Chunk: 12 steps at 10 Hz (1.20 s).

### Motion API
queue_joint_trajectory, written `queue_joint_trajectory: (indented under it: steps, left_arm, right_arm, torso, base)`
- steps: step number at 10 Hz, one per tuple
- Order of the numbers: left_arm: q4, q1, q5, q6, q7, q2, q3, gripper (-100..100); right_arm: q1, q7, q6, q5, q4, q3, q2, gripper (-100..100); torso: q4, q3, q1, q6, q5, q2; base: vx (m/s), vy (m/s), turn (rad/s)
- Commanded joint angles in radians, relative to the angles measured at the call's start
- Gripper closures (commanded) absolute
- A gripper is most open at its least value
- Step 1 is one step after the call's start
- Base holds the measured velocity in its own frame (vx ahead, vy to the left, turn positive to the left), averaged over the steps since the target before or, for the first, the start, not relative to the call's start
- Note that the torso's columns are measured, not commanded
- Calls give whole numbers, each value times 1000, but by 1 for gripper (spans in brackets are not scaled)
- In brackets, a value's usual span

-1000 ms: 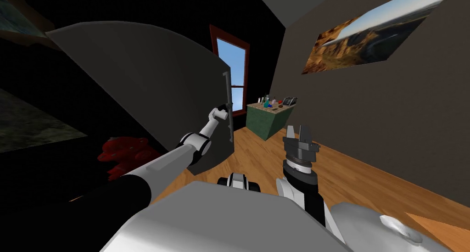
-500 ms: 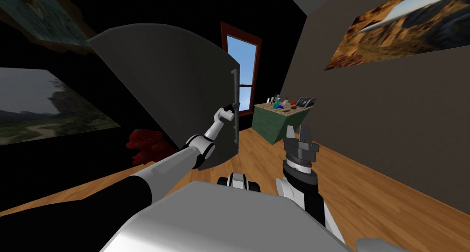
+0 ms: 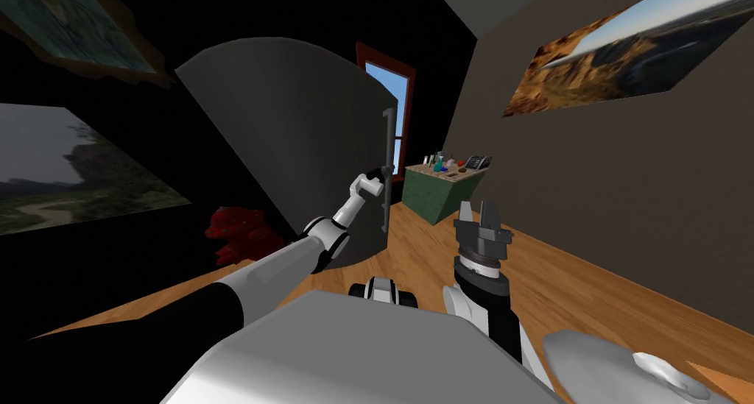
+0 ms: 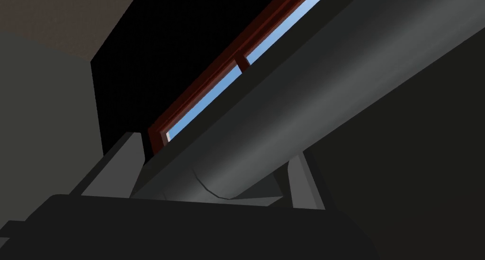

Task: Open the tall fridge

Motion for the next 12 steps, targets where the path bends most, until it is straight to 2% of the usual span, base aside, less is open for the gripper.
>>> queue_joint_trajectory:
  steps: [1, 4, 5, 6, 9, 12]
  left_arm:
    - [2, -18, 40, -3, -6, -32, -33, 100]
    - [-18, -28, 76, 6, -16, -70, -74, 100]
    - [8, -36, 65, -7, -22, -61, -67, 100]
    - [1, -34, 80, -5, -27, -78, -88, 100]
    - [-30, -35, 120, 1, -37, -113, -131, 100]
    - [-61, -36, 160, 8, -47, -149, -175, 100]
  right_arm:
    - [0, 0, 0, 0, 0, 0, 0, 0]
    - [0, 0, 0, 0, 0, 0, 0, 0]
    - [0, 0, 0, 0, 0, 0, 0, 0]
    - [0, 0, 0, 0, 0, 0, 0, 0]
    - [0, 0, 0, 0, 0, 0, 0, 0]
    - [0, 0, 0, 0, 0, 0, 0, 0]
  torso:
    - [-1, 1, 2, 0, 0, 1]
    - [0, 1, 0, 0, 0, 2]
    - [0, 1, -2, 2, -1, 2]
    - [2, -3, -4, -3, -1, -5]
    - [-3, 2, 0, 3, -1, 3]
    - [-1, -1, 0, -1, 0, -1]
  base:
    - [-228, 174, -149]
    - [-233, 173, -117]
    - [-111, 79, -68]
    - [-85, 99, -58]
    - [-168, 211, -131]
    - [-195, 232, -121]
